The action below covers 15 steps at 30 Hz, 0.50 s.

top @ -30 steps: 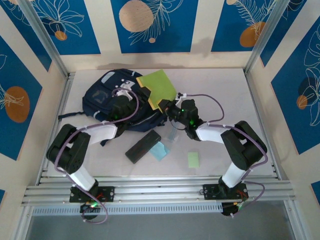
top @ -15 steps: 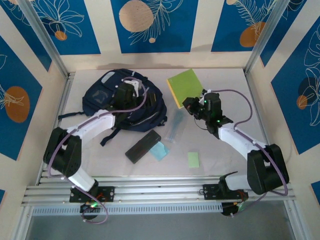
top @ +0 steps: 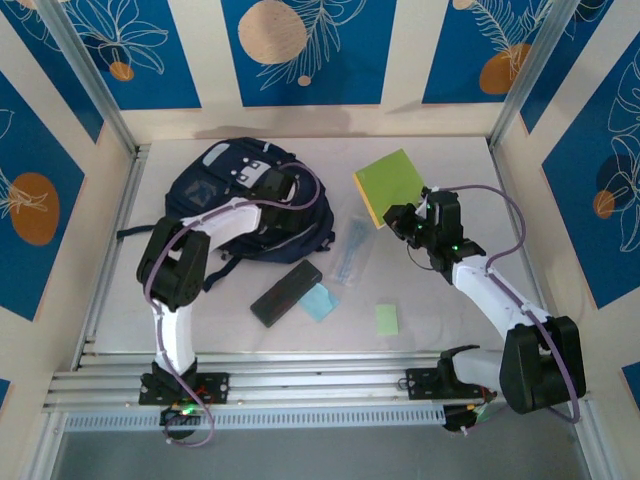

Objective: Pack the student bag
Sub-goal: Open the student bag at the center of the table.

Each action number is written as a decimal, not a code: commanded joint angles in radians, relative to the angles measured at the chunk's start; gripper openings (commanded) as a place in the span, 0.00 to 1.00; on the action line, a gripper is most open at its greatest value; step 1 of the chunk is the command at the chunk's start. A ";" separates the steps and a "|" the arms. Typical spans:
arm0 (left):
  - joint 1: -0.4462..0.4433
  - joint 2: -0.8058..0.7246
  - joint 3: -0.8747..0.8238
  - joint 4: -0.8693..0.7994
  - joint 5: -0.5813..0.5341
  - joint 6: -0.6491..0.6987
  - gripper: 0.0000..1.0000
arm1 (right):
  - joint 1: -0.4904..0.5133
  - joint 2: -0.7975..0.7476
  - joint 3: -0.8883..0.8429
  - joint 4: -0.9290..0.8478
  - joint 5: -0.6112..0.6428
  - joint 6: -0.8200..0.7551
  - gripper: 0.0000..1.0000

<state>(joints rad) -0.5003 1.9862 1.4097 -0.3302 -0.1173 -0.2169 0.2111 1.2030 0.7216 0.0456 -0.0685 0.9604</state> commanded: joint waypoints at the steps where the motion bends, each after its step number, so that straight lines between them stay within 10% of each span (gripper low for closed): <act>1: 0.015 0.040 0.015 -0.067 0.033 0.024 0.00 | -0.013 -0.028 0.003 0.011 -0.055 -0.044 0.00; 15: 0.077 -0.213 0.224 -0.112 0.317 -0.017 0.00 | -0.028 0.018 0.057 -0.054 -0.221 -0.121 0.00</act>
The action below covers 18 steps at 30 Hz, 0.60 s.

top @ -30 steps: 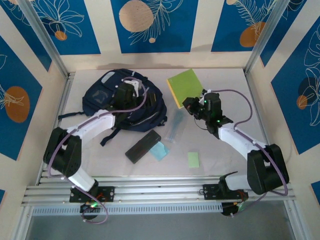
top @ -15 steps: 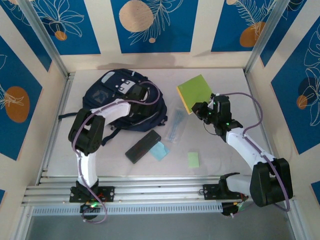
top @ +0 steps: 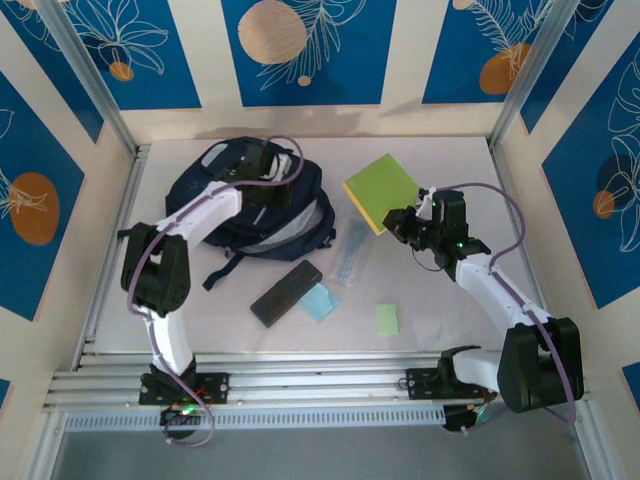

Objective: Pack the student bag
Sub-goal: Open the student bag at the center of the table, then place the book in the student bag.

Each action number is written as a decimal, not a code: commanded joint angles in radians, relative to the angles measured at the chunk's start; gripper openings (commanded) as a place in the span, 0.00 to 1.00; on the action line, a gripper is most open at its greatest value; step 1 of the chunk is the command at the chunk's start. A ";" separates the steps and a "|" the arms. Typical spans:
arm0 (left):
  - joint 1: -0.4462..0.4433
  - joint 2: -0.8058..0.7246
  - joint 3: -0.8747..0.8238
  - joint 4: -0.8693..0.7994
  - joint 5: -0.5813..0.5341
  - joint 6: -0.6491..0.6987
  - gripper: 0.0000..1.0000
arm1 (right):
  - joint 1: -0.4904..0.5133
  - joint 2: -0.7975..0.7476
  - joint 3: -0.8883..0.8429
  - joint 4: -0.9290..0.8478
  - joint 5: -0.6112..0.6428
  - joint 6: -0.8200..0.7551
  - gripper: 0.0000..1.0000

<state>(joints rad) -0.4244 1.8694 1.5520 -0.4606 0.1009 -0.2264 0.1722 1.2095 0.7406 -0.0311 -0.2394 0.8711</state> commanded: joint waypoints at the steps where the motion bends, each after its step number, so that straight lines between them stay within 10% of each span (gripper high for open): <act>1: 0.002 -0.104 0.089 0.021 0.106 -0.009 0.00 | 0.017 0.018 0.039 0.028 -0.058 -0.031 0.00; 18: 0.007 -0.093 0.101 0.185 0.279 -0.170 0.00 | 0.297 0.698 0.489 0.337 -0.433 0.106 0.00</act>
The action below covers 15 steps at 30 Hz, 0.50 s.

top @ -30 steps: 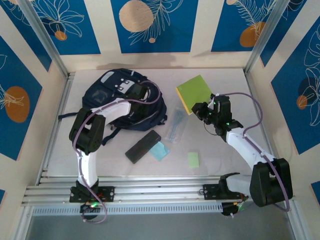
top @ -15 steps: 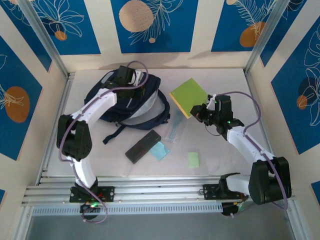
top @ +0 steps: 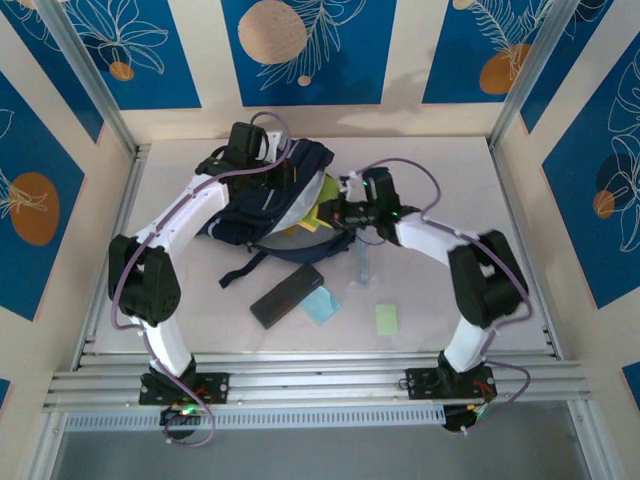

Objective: Pack the student bag
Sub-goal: Place the book in the student bag.

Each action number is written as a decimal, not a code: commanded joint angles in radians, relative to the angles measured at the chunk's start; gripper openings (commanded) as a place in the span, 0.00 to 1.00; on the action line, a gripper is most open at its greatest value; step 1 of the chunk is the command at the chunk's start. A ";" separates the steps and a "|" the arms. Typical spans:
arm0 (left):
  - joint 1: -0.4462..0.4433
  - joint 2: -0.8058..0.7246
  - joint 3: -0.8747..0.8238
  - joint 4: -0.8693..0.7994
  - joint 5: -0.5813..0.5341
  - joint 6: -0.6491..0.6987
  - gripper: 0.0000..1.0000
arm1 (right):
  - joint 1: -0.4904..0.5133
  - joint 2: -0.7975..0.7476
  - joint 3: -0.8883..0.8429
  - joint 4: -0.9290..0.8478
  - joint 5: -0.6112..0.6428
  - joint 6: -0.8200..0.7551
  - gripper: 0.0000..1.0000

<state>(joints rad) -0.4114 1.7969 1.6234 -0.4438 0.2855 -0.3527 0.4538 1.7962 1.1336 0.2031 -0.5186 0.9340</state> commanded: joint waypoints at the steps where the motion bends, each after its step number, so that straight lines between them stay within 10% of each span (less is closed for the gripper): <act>1: -0.006 -0.021 0.026 0.181 0.098 -0.054 0.00 | 0.022 0.163 0.139 0.123 -0.180 0.055 0.00; 7: -0.006 -0.028 -0.005 0.257 0.096 -0.105 0.00 | 0.047 0.402 0.370 0.061 -0.212 0.088 0.03; 15: -0.006 -0.016 -0.062 0.321 -0.025 -0.153 0.00 | -0.032 0.201 0.189 -0.091 -0.105 -0.053 0.50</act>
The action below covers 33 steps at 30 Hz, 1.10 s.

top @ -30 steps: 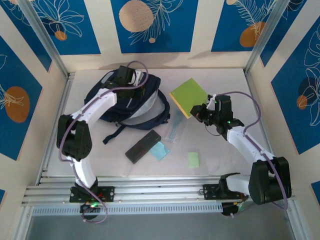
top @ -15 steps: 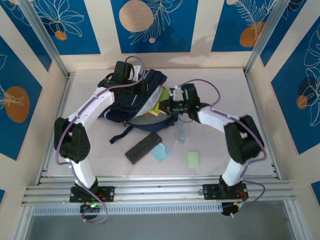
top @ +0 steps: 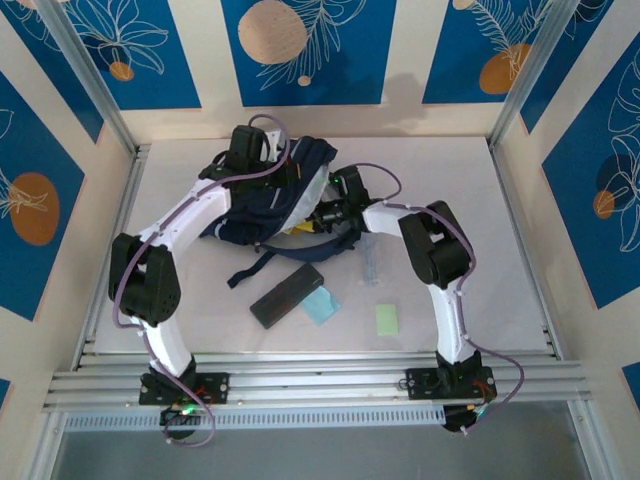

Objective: Pack the student bag
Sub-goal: Place the book in the student bag, then zip the student bag at the center of the table.

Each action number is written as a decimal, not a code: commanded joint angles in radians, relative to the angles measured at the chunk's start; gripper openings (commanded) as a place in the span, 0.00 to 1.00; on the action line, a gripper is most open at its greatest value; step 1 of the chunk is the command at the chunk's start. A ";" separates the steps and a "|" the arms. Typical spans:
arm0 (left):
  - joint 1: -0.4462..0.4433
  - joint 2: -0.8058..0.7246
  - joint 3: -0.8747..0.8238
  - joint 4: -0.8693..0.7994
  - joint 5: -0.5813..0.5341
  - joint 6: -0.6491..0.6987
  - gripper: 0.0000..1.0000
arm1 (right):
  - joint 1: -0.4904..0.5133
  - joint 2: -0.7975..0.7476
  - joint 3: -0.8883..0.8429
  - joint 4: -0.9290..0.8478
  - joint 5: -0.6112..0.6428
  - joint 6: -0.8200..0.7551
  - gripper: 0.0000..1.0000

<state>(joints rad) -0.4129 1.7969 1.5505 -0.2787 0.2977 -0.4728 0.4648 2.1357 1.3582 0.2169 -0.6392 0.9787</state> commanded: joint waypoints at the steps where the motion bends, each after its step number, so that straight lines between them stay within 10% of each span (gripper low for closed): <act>1: -0.004 -0.006 0.016 0.150 -0.046 -0.040 0.00 | -0.056 -0.169 -0.053 -0.180 0.029 -0.140 0.53; 5: -0.004 0.016 0.006 0.177 -0.044 -0.068 0.02 | -0.129 -0.349 -0.157 -0.389 0.100 -0.270 0.59; 11: -0.003 -0.039 -0.088 0.210 -0.118 -0.082 0.63 | -0.214 -0.582 -0.243 -0.610 0.263 -0.385 0.60; 14: 0.008 -0.100 -0.176 0.197 -0.178 -0.075 0.76 | -0.199 -0.641 -0.227 -0.672 0.348 -0.418 0.60; 33: 0.159 -0.301 -0.846 0.423 -0.288 -0.383 0.81 | 0.090 -0.578 -0.234 -0.510 0.545 -0.347 0.62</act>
<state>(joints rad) -0.2695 1.4712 0.7319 0.0467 0.0238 -0.7624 0.5190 1.5452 1.1110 -0.3290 -0.1070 0.6033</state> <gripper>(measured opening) 0.815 0.620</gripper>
